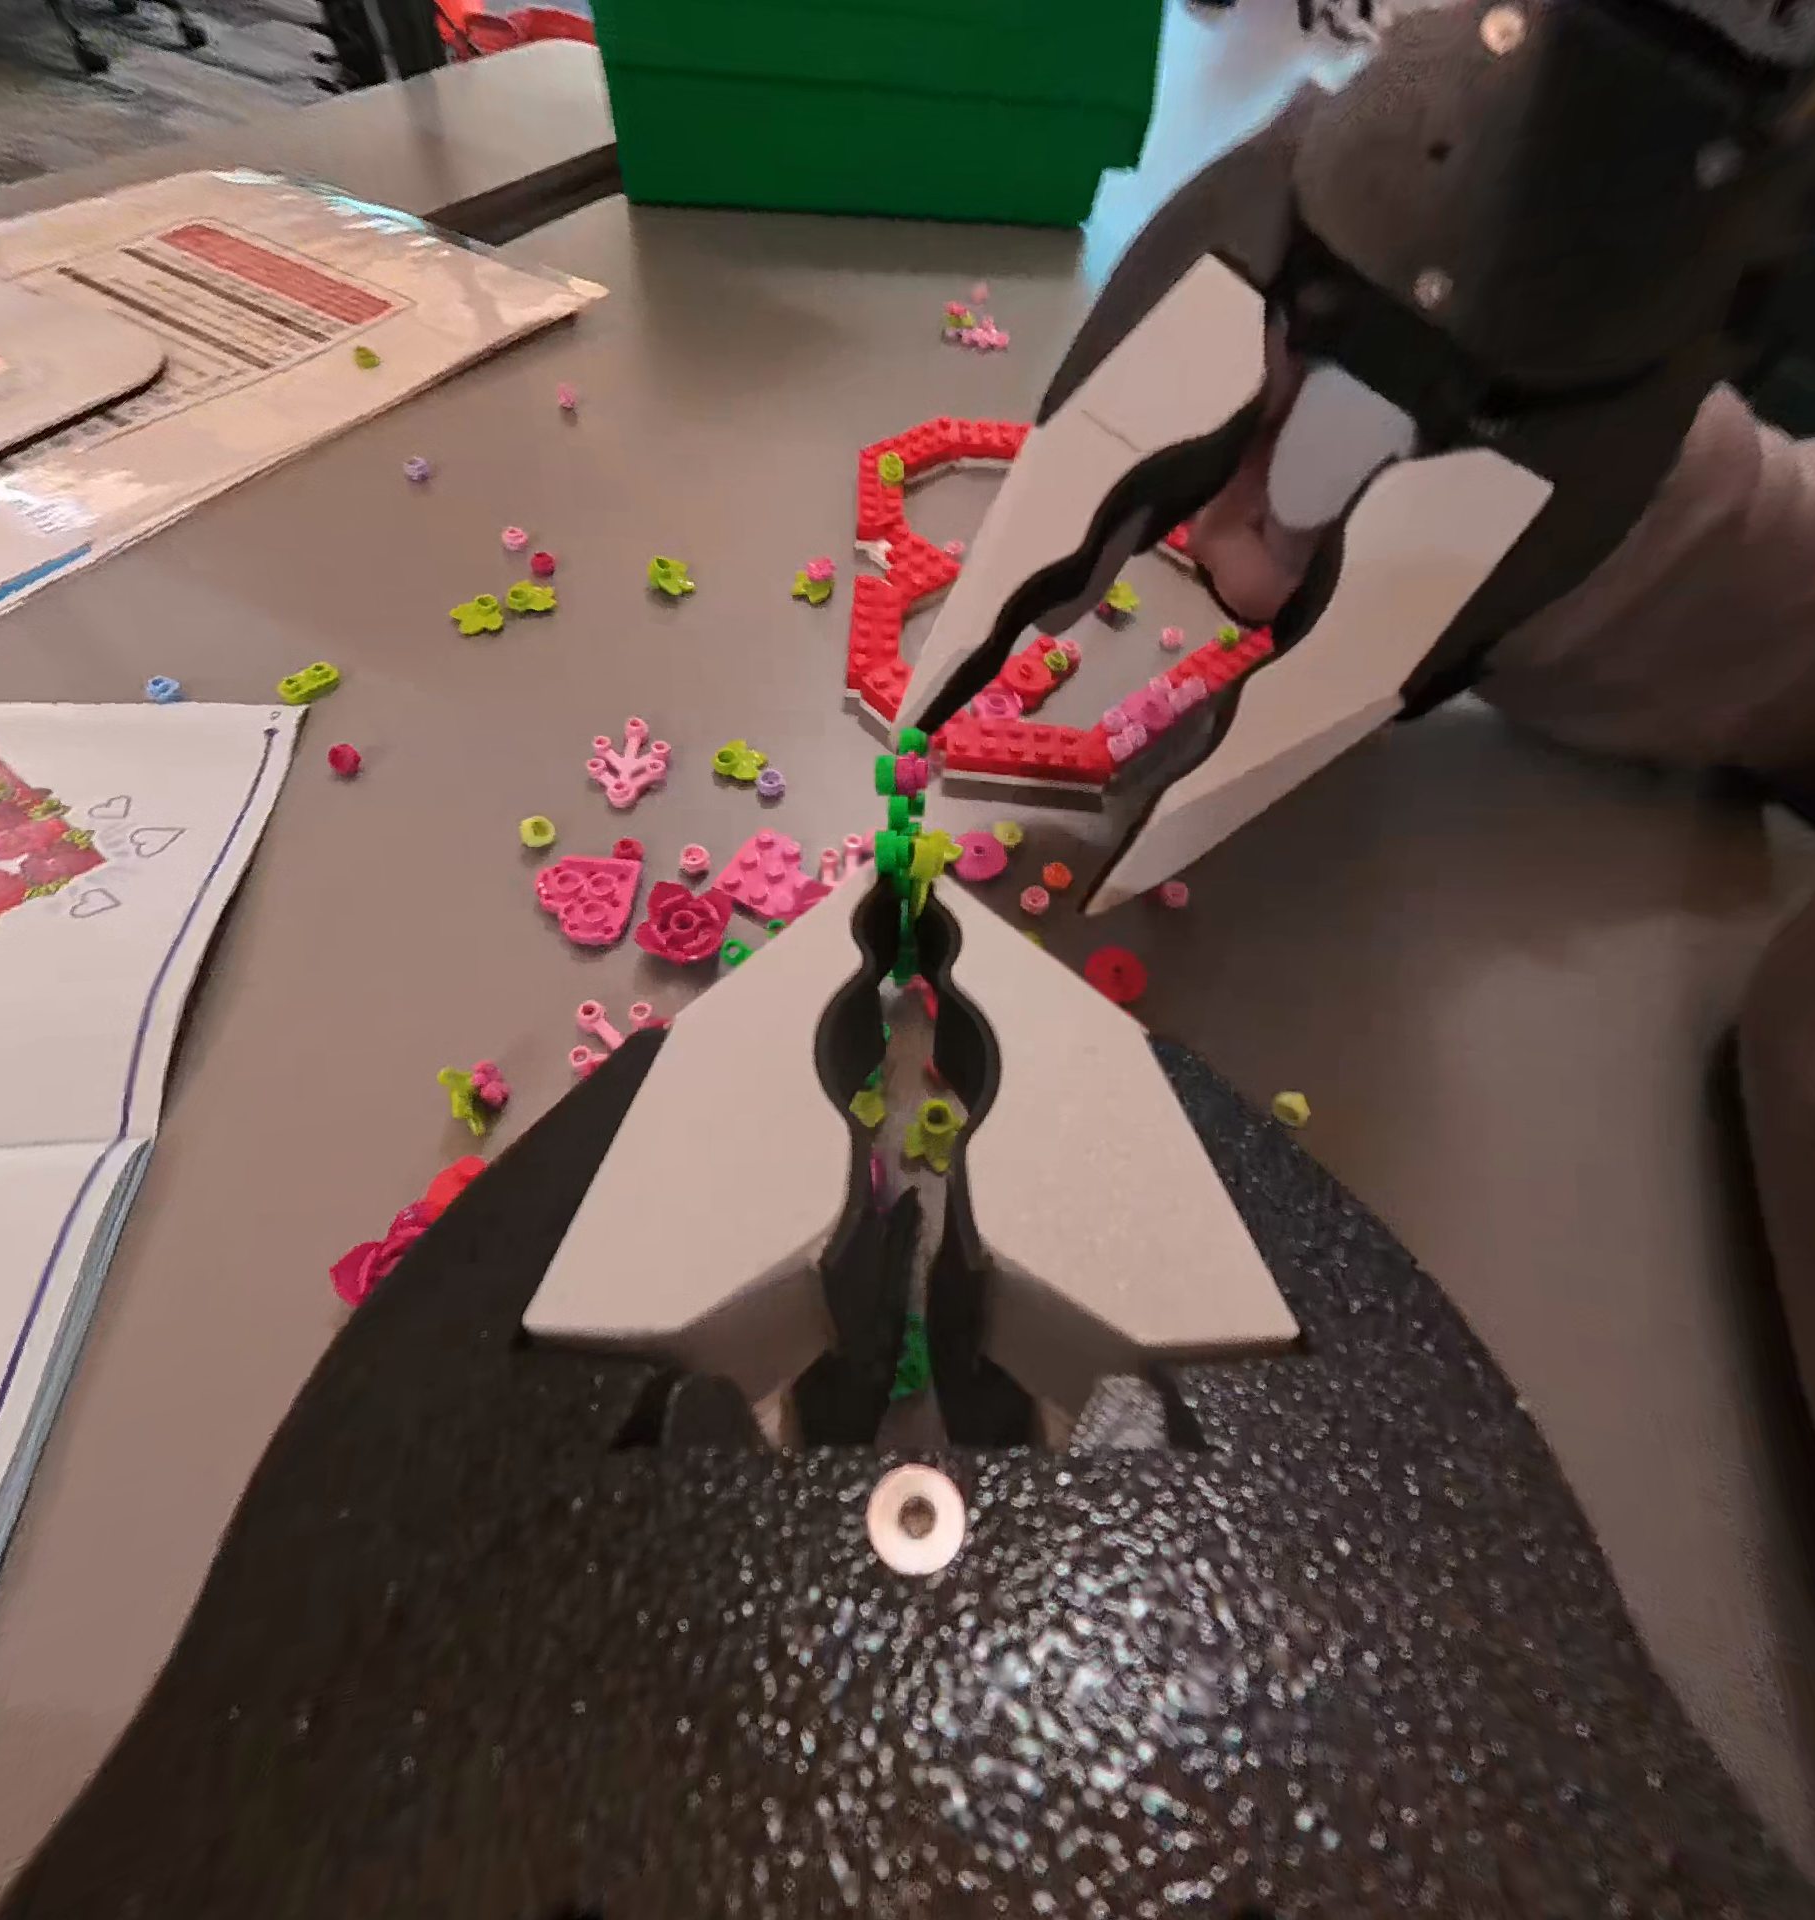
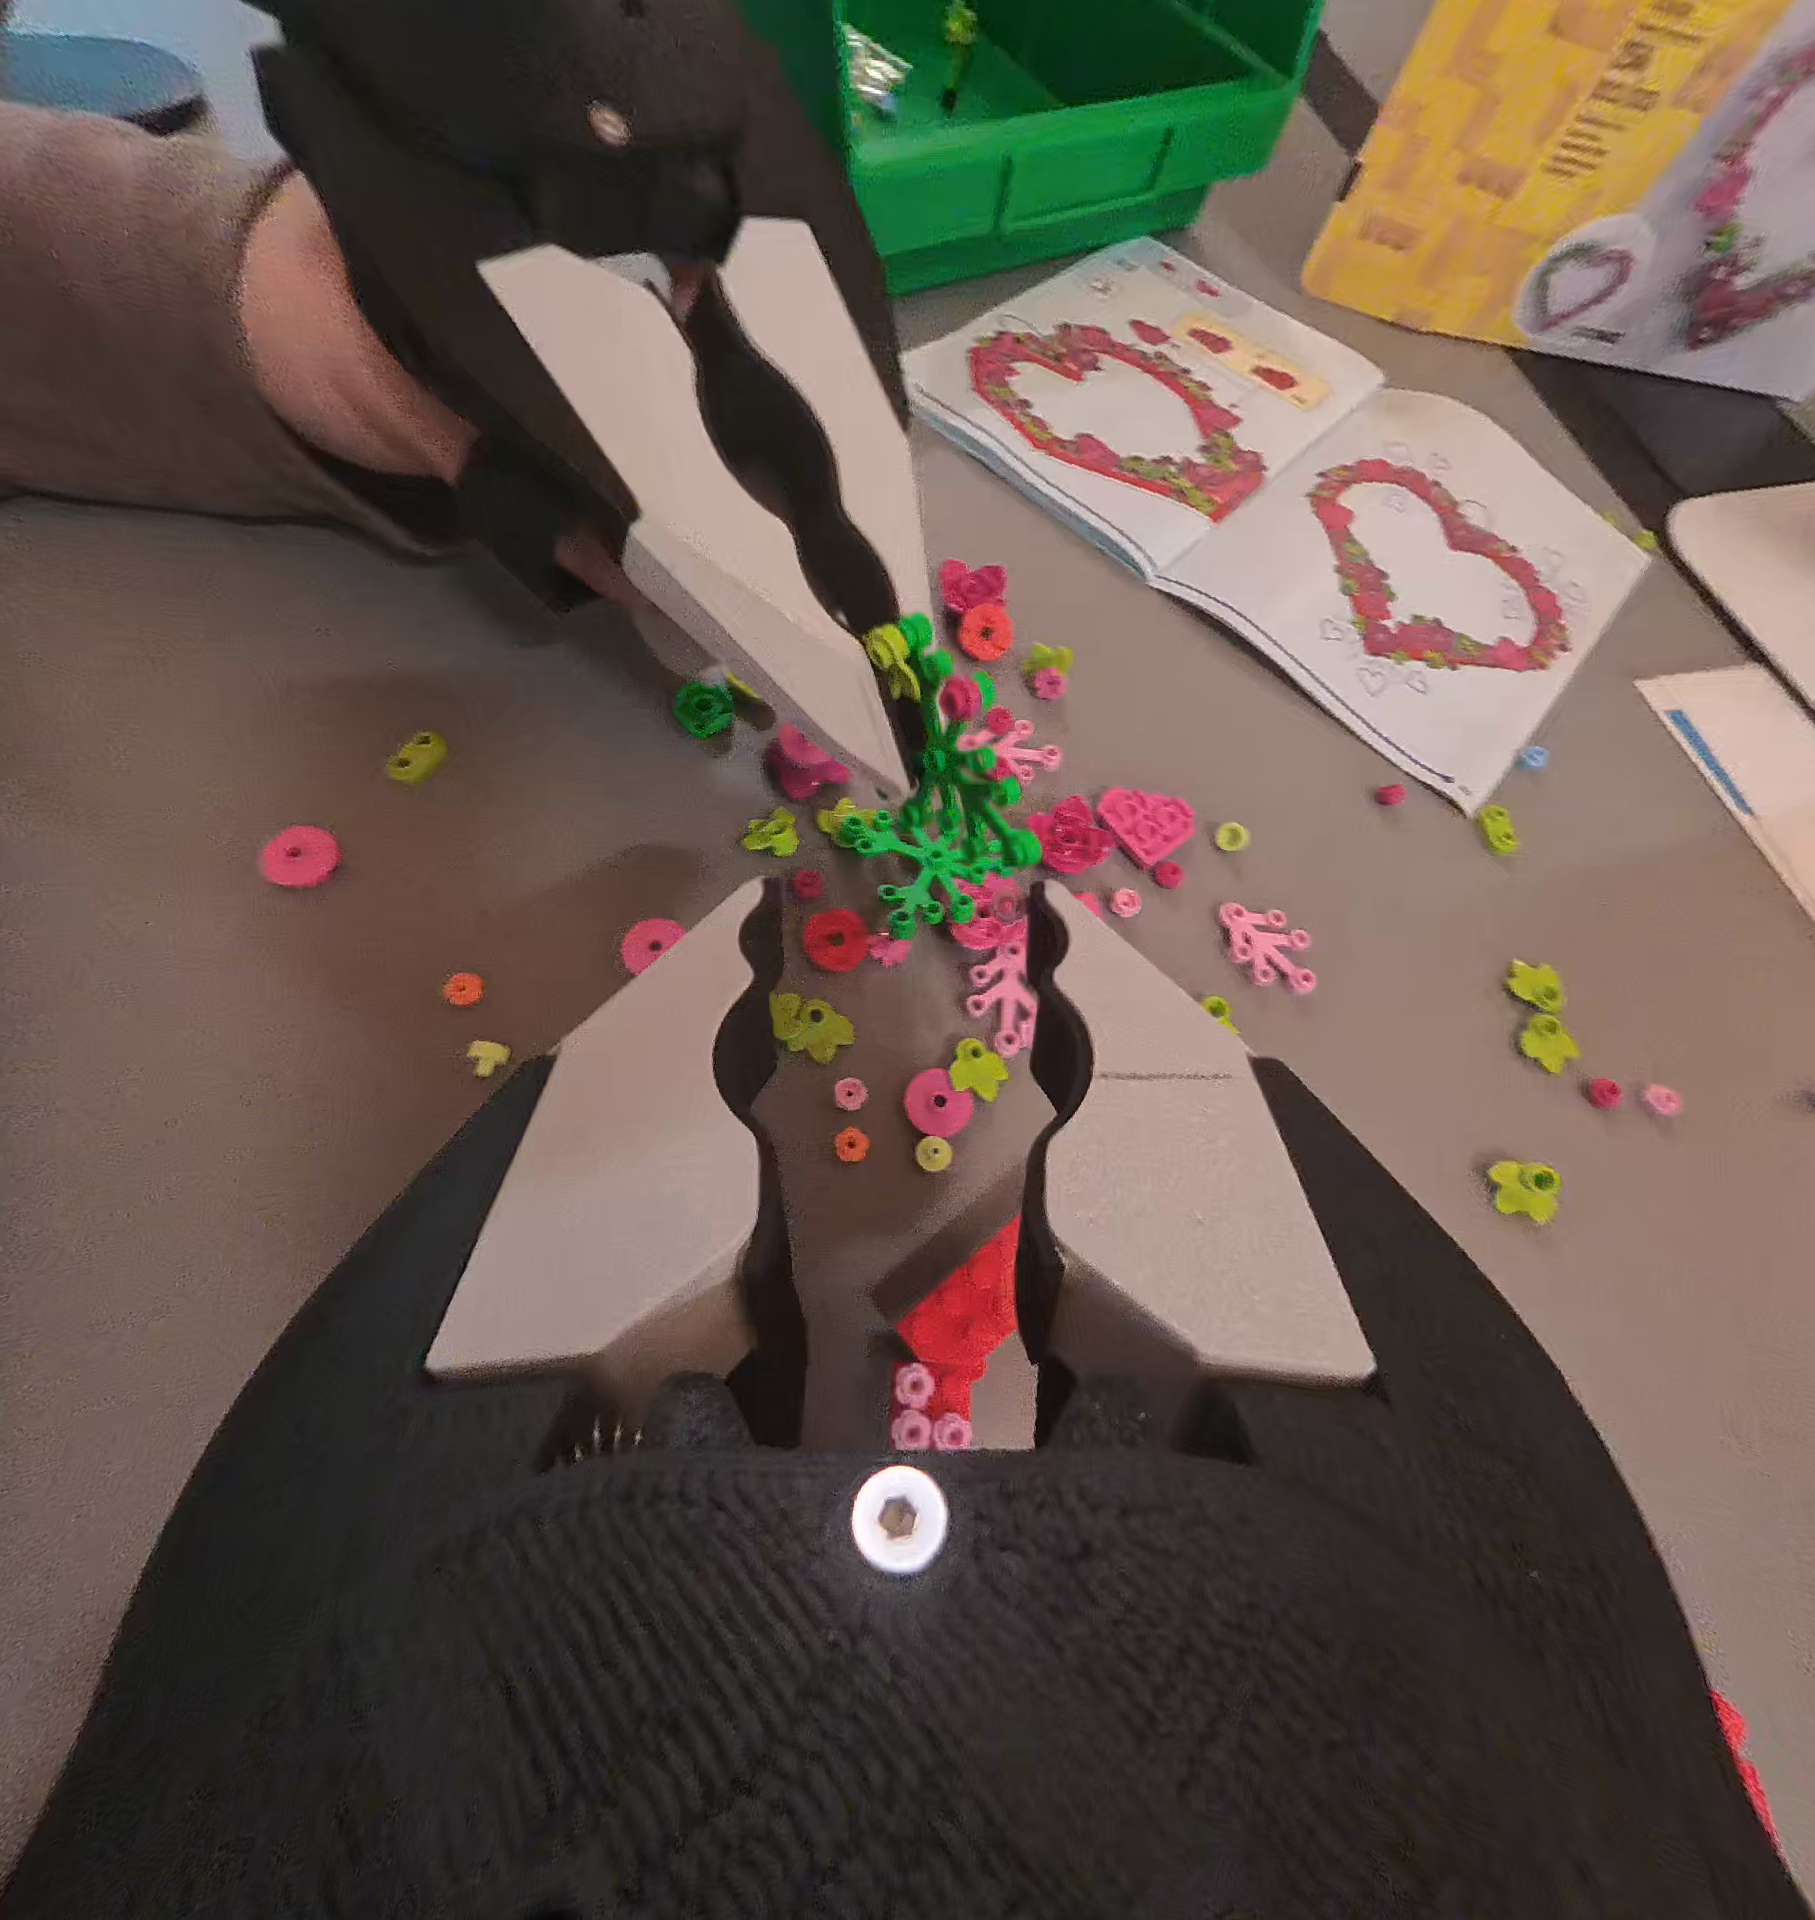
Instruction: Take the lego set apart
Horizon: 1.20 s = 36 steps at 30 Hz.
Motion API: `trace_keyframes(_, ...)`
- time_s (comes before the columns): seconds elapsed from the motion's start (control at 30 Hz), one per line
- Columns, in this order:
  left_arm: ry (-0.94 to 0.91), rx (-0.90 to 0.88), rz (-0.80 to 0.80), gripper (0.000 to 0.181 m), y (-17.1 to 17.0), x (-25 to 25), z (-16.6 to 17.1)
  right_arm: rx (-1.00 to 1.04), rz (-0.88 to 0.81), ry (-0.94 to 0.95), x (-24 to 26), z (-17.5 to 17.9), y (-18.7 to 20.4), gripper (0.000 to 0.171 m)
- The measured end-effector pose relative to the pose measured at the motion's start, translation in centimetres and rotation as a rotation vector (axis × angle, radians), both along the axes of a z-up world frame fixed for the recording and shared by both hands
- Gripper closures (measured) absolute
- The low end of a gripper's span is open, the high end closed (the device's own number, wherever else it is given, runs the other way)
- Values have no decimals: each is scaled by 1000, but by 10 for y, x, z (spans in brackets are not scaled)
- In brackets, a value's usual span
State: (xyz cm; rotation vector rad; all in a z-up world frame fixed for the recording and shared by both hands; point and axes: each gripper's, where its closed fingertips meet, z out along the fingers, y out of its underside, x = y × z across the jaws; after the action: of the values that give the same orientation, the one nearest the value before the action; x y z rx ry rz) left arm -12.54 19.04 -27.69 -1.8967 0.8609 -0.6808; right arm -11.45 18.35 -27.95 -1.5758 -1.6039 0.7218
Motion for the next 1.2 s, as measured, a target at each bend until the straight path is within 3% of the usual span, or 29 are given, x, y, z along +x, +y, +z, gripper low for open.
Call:
trace_keyframes(0.27,85,18,-74,181,-10,11,-10,97,54,-106,-1,-19,-6,121)
trace_keyframes(0.47,139,37,-129,181,-17,18,-17,143,49,-107,0,-17,-4,162)
trace_keyframes(0.77,-276,-25,-85,176,-11,14,33,-340,15,256,-9,24,-8,164)
trace_keyframes(0.93,-416,-114,-88,172,-8,8,40,-361,-2,306,-8,31,-3,164)
trace_keyframes(1.1,-371,-111,-38,166,-1,1,32,-297,-40,252,-5,21,6,164)
trace_keyframes(1.2,-359,-107,-62,163,-4,6,30,-156,-29,150,-4,8,6,164)
